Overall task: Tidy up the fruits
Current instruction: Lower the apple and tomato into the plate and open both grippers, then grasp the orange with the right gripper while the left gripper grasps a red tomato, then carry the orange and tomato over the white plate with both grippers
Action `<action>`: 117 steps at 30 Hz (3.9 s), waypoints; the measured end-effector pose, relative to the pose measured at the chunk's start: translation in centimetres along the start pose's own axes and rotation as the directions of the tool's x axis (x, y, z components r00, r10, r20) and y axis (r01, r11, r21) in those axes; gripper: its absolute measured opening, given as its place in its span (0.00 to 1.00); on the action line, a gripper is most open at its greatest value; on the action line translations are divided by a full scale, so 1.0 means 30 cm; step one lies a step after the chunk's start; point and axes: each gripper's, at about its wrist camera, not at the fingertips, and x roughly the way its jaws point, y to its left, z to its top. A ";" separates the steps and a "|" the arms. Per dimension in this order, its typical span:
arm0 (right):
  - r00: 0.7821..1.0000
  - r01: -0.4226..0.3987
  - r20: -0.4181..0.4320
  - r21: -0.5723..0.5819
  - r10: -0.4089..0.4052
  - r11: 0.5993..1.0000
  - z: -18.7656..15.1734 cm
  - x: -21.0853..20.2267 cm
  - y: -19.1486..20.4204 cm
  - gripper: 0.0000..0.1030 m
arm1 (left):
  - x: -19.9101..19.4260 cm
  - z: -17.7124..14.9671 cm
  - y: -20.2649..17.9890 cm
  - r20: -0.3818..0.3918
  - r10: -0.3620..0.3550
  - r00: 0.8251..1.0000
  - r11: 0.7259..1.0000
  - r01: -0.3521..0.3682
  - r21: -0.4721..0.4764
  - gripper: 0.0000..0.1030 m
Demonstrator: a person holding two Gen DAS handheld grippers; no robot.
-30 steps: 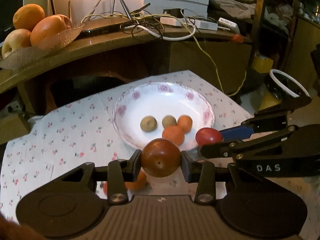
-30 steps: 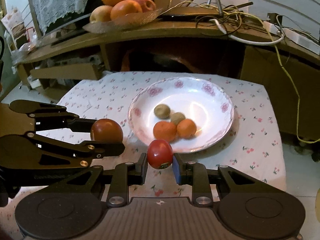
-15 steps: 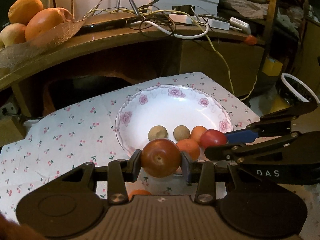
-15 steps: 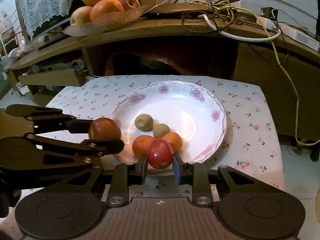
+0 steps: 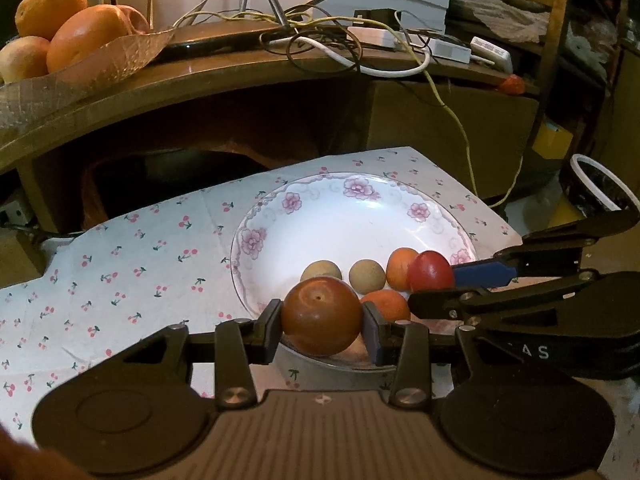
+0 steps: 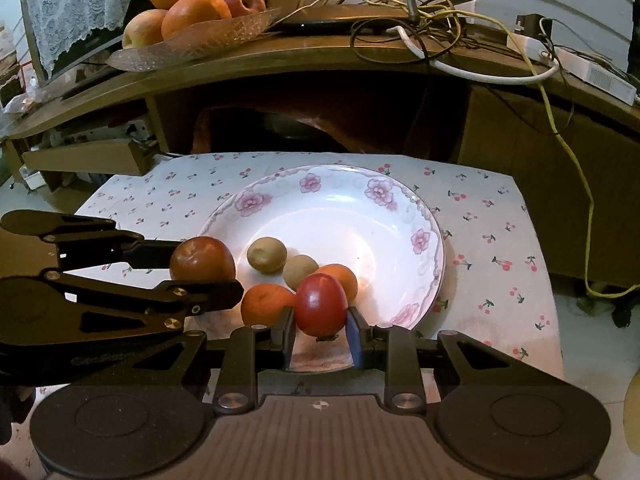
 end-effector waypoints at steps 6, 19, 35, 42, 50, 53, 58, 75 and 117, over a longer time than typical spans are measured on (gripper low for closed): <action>1.000 0.002 0.009 0.009 -0.002 1.000 0.005 0.004 -0.004 0.31 | -0.007 0.006 0.006 0.009 0.010 1.000 1.000 -0.010 -0.008 0.46; 0.999 0.012 0.047 0.025 -0.013 1.000 0.010 -0.016 -0.015 0.35 | -0.045 0.025 0.033 0.042 0.028 0.999 0.999 -0.027 -0.037 0.46; 0.992 -0.101 0.081 0.026 0.099 0.995 0.002 -0.126 0.042 0.35 | -0.180 -0.008 0.072 0.048 0.075 0.996 0.996 -0.072 -0.051 0.47; 0.985 -0.170 0.024 -0.032 0.170 0.985 -0.032 -0.111 0.123 0.35 | -0.227 -0.082 0.082 0.001 0.095 0.995 0.995 -0.095 -0.021 0.47; 0.973 -0.229 -0.046 -0.101 0.226 0.968 -0.051 -0.050 0.216 0.35 | -0.275 -0.154 0.145 -0.039 0.083 0.996 0.996 -0.084 -0.027 0.47; 0.972 -0.233 -0.061 -0.118 0.227 0.965 -0.049 -0.021 0.245 0.36 | -0.282 -0.165 0.166 -0.042 0.073 0.996 0.997 -0.074 -0.030 0.47; 0.973 -0.225 -0.083 -0.135 0.216 0.965 -0.044 0.026 0.271 0.36 | -0.297 -0.169 0.195 -0.035 0.053 0.998 0.998 -0.054 -0.038 0.48; 0.977 -0.203 -0.095 -0.156 0.190 0.967 -0.045 0.088 0.294 0.31 | -0.254 -0.204 0.193 -0.068 0.030 0.997 1.000 -0.031 -0.004 0.48; 0.989 -0.050 -0.140 -0.054 0.042 0.997 -0.324 -0.229 0.147 0.34 | -0.248 -0.321 -0.120 -0.185 -0.045 0.982 0.991 0.067 0.113 0.36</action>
